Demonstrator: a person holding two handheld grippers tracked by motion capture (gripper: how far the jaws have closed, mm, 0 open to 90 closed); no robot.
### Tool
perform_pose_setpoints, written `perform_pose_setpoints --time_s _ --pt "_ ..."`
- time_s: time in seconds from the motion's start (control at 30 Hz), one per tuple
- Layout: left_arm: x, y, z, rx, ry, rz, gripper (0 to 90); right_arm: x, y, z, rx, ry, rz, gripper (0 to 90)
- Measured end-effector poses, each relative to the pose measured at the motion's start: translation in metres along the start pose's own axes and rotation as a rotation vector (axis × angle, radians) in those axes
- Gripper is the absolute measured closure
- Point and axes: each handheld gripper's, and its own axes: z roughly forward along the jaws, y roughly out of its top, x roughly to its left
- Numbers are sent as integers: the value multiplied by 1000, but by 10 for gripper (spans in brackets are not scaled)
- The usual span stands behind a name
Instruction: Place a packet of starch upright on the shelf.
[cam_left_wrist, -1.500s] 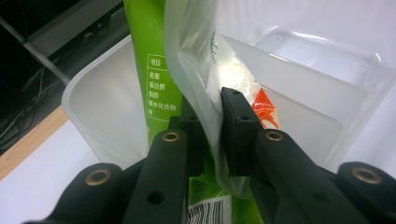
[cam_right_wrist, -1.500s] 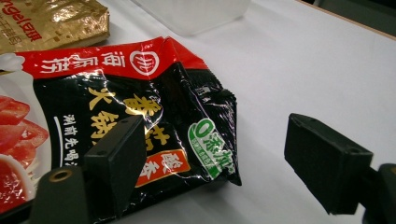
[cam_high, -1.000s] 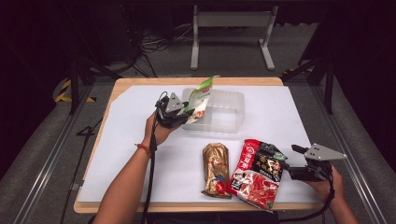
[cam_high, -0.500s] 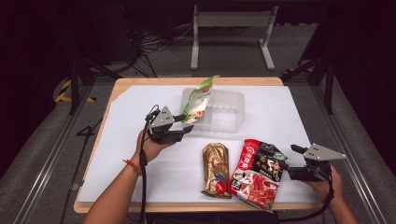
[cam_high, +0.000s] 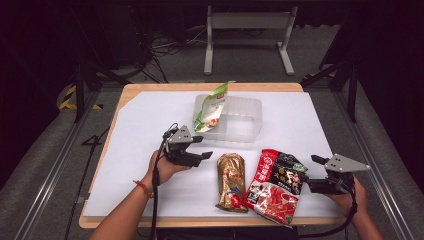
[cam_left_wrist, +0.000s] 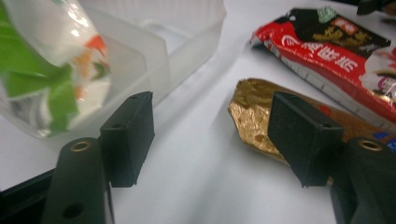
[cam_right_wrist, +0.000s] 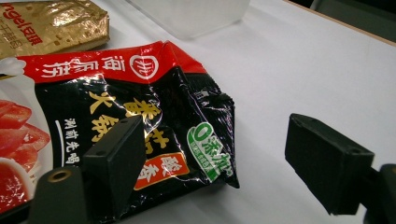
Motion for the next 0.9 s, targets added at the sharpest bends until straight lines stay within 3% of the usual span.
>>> perform_pose_setpoints --time_s 0.07,0.13,0.17,0.27,0.3,0.47,0.57,0.7,0.73,0.9 --pt "-1 -2 10 21 -47 -32 285 0 0 0 -1 2 -3 208" --pt "-2 -2 14 28 -61 -39 277 0 0 0 -1 1 -2 208" --pt "-3 -2 23 47 -98 -56 263 -1 0 0 0 1 1 208" --pt "-5 -1 31 64 -116 -62 238 -1 0 0 -1 2 1 208" --pt "-5 0 37 66 -135 -85 224 0 0 0 -1 2 -2 208" --pt "-5 3 59 108 -168 -128 175 1 0 1 6 7 -5 206" --pt "-4 4 67 139 -138 -126 152 0 -1 2 7 7 -1 207" --pt "-5 6 74 156 -144 -137 143 -1 -1 1 7 8 2 207" --pt "-5 6 77 163 -171 -143 143 -1 -1 1 6 7 2 207" --pt "-4 4 80 176 -217 -167 187 -1 -1 2 6 15 7 207"
